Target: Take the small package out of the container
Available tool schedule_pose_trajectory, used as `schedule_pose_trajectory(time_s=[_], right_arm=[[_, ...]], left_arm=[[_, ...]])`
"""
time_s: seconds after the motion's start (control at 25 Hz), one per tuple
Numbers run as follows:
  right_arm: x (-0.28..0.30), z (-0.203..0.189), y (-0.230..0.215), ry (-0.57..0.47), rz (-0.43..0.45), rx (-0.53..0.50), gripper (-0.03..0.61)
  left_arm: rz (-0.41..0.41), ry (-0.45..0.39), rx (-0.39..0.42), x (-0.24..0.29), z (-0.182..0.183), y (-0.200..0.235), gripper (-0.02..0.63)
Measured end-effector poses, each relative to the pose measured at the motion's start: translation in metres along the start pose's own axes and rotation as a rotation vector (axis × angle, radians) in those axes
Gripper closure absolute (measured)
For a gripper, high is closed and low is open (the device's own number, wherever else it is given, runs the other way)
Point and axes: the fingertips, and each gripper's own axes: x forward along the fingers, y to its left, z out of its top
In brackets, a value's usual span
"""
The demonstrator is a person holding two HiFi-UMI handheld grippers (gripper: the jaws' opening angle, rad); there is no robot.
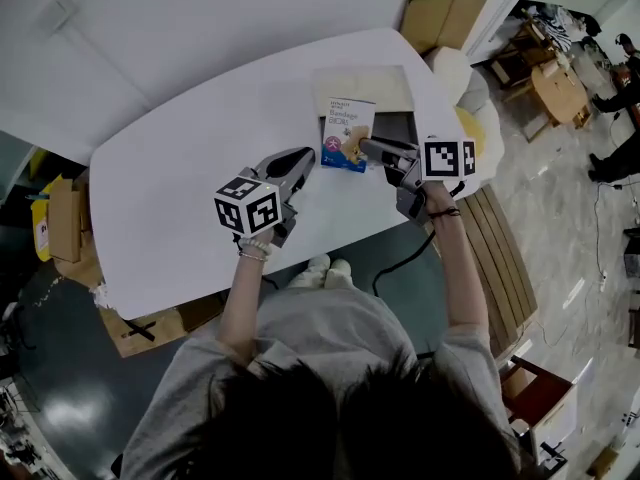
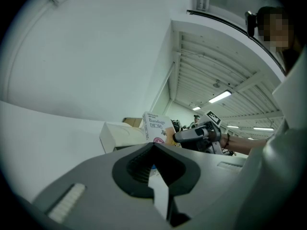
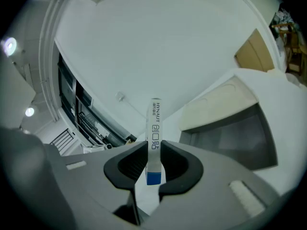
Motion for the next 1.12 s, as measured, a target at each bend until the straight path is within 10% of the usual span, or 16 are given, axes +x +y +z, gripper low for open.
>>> schedule_pose_trajectory(time_s=[1.12], right_arm=[[-0.041,0.034,0.075,-0.394,-0.147,-0.485,0.480]], left_arm=[[-0.036,-0.151,0.190,-0.016,0.084,-0.036,0.623]])
